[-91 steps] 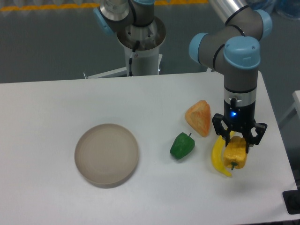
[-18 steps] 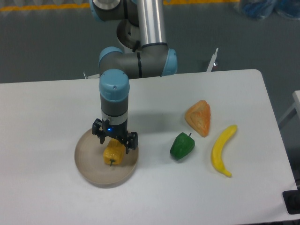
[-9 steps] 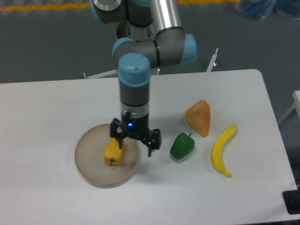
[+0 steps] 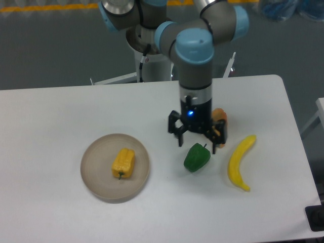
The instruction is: Place the yellow pepper on the plate
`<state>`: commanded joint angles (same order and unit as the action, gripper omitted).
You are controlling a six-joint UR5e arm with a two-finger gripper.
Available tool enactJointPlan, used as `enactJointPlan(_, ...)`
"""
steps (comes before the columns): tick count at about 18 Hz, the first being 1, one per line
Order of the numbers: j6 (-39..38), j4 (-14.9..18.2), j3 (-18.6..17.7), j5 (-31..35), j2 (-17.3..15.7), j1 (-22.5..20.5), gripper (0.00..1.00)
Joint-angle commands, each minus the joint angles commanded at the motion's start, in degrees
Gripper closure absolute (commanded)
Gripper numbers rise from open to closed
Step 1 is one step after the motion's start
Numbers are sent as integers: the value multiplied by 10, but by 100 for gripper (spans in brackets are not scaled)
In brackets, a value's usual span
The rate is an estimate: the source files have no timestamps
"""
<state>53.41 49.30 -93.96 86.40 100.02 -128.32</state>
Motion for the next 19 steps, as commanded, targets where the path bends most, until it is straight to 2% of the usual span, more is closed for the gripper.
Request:
enactJointPlan(8, 47, -1, 5, 89, 7, 4, 0)
enactJointPlan(19, 45, -9, 1, 94, 11, 5, 0)
